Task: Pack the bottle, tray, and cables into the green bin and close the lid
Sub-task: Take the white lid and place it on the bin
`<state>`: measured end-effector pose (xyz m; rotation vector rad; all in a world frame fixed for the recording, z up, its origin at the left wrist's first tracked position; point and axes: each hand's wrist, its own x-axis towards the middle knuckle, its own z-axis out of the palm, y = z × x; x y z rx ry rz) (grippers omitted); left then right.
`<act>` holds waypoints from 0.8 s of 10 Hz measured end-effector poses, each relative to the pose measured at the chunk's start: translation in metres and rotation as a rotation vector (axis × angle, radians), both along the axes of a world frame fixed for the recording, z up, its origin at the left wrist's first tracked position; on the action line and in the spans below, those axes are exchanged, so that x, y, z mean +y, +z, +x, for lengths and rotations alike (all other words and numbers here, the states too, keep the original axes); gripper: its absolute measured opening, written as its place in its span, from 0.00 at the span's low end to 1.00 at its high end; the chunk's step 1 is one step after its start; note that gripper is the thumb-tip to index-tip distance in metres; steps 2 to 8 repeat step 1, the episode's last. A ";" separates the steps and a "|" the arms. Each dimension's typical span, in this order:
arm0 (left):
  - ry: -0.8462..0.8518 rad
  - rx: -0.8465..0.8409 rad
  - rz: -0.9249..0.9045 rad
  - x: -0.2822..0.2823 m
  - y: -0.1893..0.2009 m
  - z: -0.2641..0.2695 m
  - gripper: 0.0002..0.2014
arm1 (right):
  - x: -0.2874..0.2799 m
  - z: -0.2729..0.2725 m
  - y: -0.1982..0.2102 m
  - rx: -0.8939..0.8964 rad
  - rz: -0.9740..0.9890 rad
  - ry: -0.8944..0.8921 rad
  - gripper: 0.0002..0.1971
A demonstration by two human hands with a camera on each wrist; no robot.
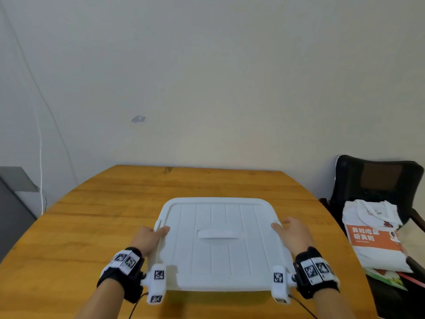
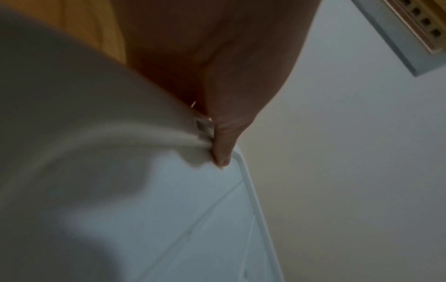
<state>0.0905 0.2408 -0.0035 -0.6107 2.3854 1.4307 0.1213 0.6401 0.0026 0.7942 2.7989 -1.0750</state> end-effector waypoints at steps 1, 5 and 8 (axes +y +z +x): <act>-0.075 0.000 0.134 -0.007 0.008 0.030 0.15 | 0.000 0.021 0.014 0.247 -0.065 -0.030 0.23; -0.075 0.000 0.134 -0.007 0.008 0.030 0.15 | 0.000 0.021 0.014 0.247 -0.065 -0.030 0.23; -0.075 0.000 0.134 -0.007 0.008 0.030 0.15 | 0.000 0.021 0.014 0.247 -0.065 -0.030 0.23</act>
